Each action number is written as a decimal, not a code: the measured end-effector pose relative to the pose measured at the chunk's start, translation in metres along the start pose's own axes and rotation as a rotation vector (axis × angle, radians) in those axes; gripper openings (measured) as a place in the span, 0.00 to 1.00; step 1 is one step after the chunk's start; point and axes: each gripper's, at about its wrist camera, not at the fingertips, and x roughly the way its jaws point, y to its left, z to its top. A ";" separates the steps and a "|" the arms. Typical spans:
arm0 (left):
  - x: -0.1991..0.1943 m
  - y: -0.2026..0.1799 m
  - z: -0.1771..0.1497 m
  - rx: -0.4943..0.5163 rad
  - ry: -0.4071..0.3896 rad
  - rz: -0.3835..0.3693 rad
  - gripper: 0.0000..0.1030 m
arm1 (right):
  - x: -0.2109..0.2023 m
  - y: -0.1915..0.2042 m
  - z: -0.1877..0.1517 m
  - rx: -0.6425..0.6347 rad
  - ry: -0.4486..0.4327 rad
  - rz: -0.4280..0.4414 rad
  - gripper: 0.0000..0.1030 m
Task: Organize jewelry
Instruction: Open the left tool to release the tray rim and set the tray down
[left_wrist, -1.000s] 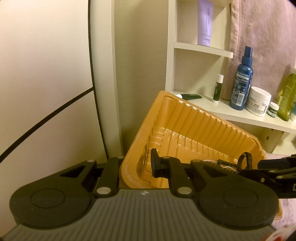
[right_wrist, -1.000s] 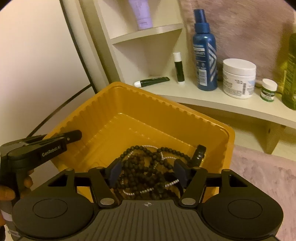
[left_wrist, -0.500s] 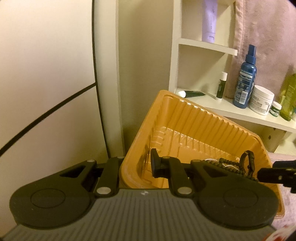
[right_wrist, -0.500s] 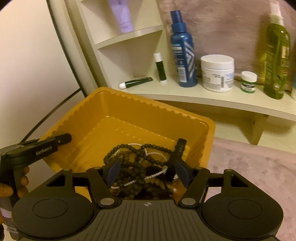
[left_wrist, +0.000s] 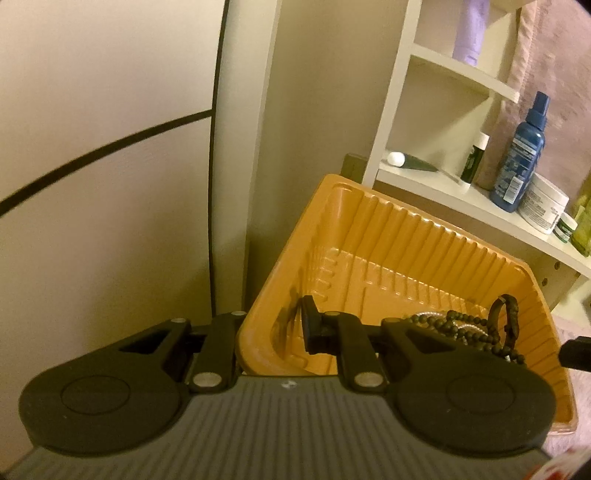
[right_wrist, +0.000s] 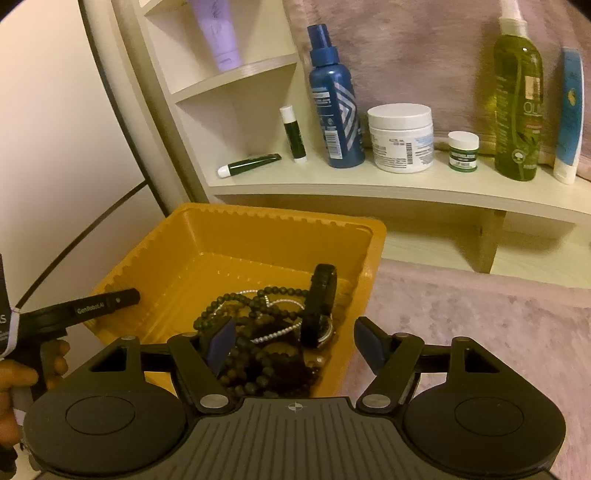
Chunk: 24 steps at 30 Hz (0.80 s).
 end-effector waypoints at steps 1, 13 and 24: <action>0.001 0.002 -0.002 0.001 0.001 -0.005 0.18 | -0.001 0.000 -0.001 0.001 -0.002 0.000 0.70; 0.002 0.012 -0.004 -0.004 0.027 -0.105 0.45 | -0.018 -0.008 -0.014 0.025 -0.017 -0.017 0.75; -0.038 0.014 0.011 0.049 -0.059 -0.049 0.63 | -0.047 -0.023 -0.033 0.078 -0.025 -0.039 0.76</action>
